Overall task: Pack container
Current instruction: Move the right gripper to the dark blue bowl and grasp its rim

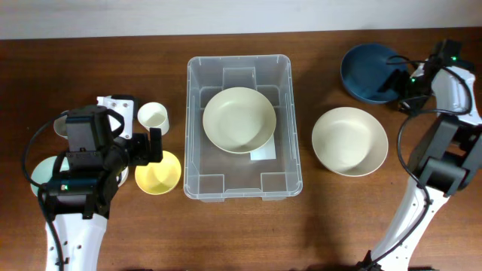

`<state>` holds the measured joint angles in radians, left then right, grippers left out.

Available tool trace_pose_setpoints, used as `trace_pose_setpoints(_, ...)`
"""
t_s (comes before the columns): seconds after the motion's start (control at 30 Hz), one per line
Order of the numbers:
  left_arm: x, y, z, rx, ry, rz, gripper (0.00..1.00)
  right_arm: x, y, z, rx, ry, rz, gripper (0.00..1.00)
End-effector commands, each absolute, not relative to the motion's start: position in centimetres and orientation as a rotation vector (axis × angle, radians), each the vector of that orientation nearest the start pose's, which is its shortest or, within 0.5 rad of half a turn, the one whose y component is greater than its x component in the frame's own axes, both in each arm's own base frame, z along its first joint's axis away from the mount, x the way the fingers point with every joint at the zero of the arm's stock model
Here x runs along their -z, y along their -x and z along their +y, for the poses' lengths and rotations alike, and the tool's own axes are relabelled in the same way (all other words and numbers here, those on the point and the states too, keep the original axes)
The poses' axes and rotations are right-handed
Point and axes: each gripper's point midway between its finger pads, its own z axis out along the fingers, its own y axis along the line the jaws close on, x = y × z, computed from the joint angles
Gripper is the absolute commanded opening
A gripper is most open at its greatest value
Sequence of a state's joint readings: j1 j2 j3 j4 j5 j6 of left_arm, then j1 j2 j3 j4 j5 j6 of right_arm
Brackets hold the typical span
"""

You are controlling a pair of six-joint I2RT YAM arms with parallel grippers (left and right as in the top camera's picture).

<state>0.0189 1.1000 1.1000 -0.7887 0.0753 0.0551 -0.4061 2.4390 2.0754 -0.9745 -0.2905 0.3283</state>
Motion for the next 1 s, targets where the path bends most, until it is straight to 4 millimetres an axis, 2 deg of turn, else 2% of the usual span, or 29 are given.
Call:
trace_pose_setpoints(0.0,-24.4,-32.1,-0.7,0.064,-0.068,2.333,1.0,-0.8,-50.7,-15.3,-0.429,-0.963,2.718,0.74)
trace_pose_setpoints(0.3,-24.4,-32.1,-0.7,0.064,-0.068,2.332,1.0,-0.3,-50.5,-15.4,-0.436,-1.009,2.717,0.28)
trace_pose_setpoints(0.33,-24.4,-32.1,-0.7,0.063,-0.068,2.332,1.0,-0.2,-50.5,-15.4,-0.436,-1.01,2.718,0.22)
trace_pose_setpoints(0.37,-24.4,-32.1,-0.7,0.064,-0.068,2.332,1.0,-0.2,-50.5,-15.4,-0.436,-1.011,2.718,0.1)
trace_pose_setpoints(0.43,-24.4,-32.1,-0.7,0.063,-0.068,2.332,1.0,-0.2,-50.5,-15.4,-0.436,-1.01,2.718,0.04)
trace_pose_setpoints(0.97,-24.4,-32.1,-0.7,0.063,-0.068,2.332,1.0,-1.9,-50.7,-15.5,-0.433,-0.997,2.698,0.04)
